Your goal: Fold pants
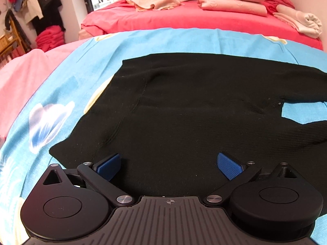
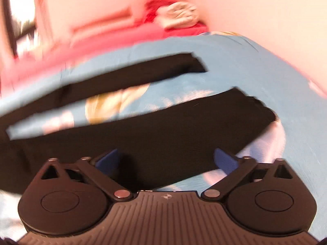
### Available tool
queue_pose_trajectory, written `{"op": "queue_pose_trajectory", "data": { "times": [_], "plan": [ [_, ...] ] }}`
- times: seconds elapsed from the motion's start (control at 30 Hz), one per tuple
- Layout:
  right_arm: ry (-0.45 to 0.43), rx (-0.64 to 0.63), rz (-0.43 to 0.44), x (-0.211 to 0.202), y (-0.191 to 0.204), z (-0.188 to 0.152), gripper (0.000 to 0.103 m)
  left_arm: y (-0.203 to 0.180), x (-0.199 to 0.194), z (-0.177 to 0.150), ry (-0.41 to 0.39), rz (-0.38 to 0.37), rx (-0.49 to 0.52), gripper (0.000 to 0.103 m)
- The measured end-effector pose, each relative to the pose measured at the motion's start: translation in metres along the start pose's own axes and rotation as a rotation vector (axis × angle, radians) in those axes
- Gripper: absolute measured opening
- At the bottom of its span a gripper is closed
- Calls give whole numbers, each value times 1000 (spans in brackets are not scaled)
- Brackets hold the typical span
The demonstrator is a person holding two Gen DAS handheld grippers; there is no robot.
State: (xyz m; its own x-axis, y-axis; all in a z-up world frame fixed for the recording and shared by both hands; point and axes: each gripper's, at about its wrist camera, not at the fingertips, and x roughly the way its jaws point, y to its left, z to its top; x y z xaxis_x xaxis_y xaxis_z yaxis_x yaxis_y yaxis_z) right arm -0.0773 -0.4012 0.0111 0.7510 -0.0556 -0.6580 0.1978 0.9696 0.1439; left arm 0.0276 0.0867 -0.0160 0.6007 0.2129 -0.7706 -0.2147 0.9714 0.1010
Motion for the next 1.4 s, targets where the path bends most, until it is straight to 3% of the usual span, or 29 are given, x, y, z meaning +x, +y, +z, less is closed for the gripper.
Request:
{"op": "queue_pose_trajectory", "data": {
  "times": [0.1, 0.13, 0.33, 0.47, 0.57, 0.8, 1.13, 1.4],
  "plan": [
    [-22, 28, -220, -9, -9, 5, 99, 1, 1, 2, 9, 8, 1, 103],
    [-32, 28, -230, -12, -10, 6, 99, -2, 0, 3, 11, 14, 5, 103],
    [-81, 17, -121, -19, 9, 11, 100, -2, -1, 2, 13, 17, 2, 103],
    [-20, -29, -56, 1, 22, 19, 100, -3, -1, 3, 12, 16, 3, 103],
    [51, -9, -103, 17, 19, 15, 100, -2, -1, 3, 15, 12, 0, 103],
    [27, -10, -225, 10, 10, 16, 101, -1, 0, 4, 17, 9, -1, 103],
    [40, -44, -134, 19, 25, 18, 101, 0, 1, 5, 22, 9, -1, 103],
    [51, -9, -186, 24, 9, 17, 102, -1, 2, 5, 23, 10, 1, 103]
  ]
}}
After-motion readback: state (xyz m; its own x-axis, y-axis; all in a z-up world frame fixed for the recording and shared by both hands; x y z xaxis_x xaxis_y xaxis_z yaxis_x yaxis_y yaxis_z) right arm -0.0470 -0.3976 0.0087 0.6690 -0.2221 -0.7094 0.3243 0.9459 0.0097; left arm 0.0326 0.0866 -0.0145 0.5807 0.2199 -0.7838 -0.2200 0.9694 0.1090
